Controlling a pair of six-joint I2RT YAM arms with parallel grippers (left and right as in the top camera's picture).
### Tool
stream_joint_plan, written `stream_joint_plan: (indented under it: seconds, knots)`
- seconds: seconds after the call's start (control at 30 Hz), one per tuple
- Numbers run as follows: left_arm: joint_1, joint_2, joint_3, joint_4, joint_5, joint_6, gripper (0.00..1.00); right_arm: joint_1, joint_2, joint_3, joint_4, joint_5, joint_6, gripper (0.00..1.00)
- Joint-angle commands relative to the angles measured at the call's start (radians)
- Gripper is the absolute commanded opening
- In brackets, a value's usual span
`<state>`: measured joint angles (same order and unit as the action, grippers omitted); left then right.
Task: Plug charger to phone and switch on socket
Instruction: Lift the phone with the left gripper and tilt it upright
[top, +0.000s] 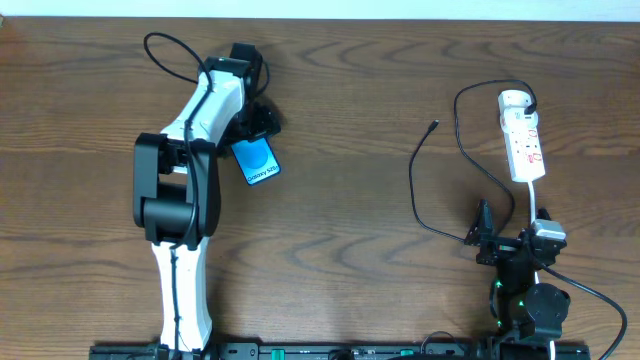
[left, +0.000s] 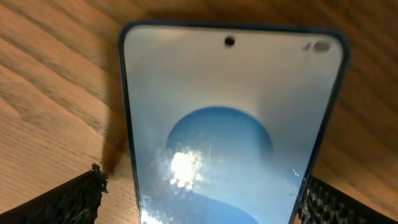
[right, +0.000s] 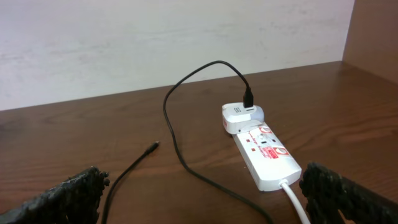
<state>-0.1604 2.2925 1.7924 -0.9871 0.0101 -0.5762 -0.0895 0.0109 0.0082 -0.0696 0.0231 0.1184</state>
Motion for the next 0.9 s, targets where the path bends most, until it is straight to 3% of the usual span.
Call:
stream_joint_plan:
  seconds: [0.0,0.27,0.87]
  knots:
    - [-0.012,0.013,-0.074,-0.014,0.042,0.006,0.98,-0.003,-0.005,-0.003,-0.002,0.004,0.004,0.99]
    - [-0.021,0.013,-0.176,0.049,0.069,0.002,0.99,-0.003,-0.005,-0.003,-0.002,0.004,0.004,0.99]
    - [0.025,0.013,-0.179,0.107,0.032,-0.032,0.97,-0.003,-0.005,-0.003,-0.002,0.004,0.004,0.99]
